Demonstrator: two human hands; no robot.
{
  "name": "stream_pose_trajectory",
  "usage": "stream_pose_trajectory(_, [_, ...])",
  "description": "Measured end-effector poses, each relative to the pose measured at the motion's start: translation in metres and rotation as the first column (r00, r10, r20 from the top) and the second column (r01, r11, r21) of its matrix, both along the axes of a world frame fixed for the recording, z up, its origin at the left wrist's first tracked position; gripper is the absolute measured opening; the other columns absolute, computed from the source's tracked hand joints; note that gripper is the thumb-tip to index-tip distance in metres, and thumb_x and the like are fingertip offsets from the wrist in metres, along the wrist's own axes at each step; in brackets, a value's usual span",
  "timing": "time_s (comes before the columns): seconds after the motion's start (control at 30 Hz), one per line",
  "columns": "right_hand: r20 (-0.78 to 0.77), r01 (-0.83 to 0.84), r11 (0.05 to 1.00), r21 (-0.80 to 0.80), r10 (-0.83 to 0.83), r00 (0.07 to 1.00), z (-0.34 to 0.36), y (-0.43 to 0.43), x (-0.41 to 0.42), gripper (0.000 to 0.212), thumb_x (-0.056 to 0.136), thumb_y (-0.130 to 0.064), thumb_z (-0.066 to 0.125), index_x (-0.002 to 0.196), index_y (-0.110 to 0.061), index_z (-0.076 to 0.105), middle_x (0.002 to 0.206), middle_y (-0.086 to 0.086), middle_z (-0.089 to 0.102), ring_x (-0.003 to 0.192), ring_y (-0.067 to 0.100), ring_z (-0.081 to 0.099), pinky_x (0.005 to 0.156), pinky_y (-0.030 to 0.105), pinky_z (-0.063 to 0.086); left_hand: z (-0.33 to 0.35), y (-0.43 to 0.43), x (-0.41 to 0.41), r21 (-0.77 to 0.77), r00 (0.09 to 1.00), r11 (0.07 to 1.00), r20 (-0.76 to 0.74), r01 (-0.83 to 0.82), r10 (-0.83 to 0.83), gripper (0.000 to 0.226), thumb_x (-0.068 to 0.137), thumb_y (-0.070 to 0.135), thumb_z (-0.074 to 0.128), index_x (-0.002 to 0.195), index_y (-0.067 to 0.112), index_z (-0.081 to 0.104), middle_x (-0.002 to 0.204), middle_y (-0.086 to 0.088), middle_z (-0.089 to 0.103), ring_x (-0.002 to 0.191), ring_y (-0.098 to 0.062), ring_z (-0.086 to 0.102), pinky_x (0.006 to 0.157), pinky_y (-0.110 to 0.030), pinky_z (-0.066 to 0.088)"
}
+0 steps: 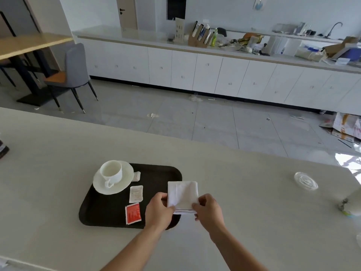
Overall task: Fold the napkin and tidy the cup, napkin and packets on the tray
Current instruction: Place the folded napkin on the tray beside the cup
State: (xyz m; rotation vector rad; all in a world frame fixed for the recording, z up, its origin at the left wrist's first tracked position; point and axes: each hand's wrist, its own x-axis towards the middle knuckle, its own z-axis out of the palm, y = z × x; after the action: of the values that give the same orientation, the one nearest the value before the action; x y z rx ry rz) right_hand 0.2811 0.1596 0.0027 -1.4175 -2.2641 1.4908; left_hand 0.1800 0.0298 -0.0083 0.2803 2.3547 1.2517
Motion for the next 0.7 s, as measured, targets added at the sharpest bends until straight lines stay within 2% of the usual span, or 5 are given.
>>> stream_pose_trajectory(0.2, [0.023,0.098,0.994,0.041,-0.099,0.995,0.008,-0.048,-0.059,0.006,0.086,-0.019,0.062,0.087,-0.019,0.056,0.084,0.002,0.068,0.074,0.022,0.070,0.065,0.037,0.059,-0.001,-0.032,-0.068,0.003,0.995,0.996,-0.045,0.085,-0.085,0.037,0.075,0.011,0.073,0.100,0.029,0.053,0.084,0.013,0.065,0.076,-0.003,0.062,0.059,-0.018,0.045])
stream_pose_trajectory(0.37, [0.049,0.155,0.985,0.077,-0.159,0.986,0.011,-0.063,-0.091,0.009,0.086,-0.019,0.065,0.086,-0.021,0.056,0.083,0.002,0.066,0.075,0.022,0.068,0.071,0.040,0.060,-0.002,-0.040,-0.101,-0.042,0.975,0.980,-0.100,0.196,-0.199,0.034,0.080,0.011,0.071,0.097,0.029,0.047,0.081,0.012,0.062,0.077,-0.009,0.062,0.070,-0.030,0.054])
stream_pose_trajectory(0.53, [0.075,0.143,0.983,0.115,-0.152,0.986,0.006,-0.053,-0.106,0.009,0.085,-0.020,0.065,0.085,-0.020,0.056,0.081,0.001,0.066,0.074,0.022,0.068,0.072,0.043,0.060,-0.009,-0.032,-0.115,-0.057,0.959,0.969,-0.141,0.239,-0.245,0.026,0.083,0.014,0.071,0.098,0.023,0.052,0.084,0.009,0.062,0.078,-0.009,0.062,0.065,-0.021,0.049])
stream_pose_trajectory(0.7, [0.089,0.112,0.986,0.125,-0.124,0.988,-0.003,-0.039,-0.122,0.009,0.088,-0.021,0.065,0.087,-0.021,0.056,0.082,-0.001,0.065,0.074,0.020,0.067,0.073,0.043,0.060,-0.019,-0.025,-0.119,-0.100,0.946,0.962,-0.179,0.255,-0.269,0.019,0.086,0.015,0.069,0.098,0.022,0.057,0.087,0.013,0.059,0.083,-0.007,0.060,0.065,-0.013,0.044])
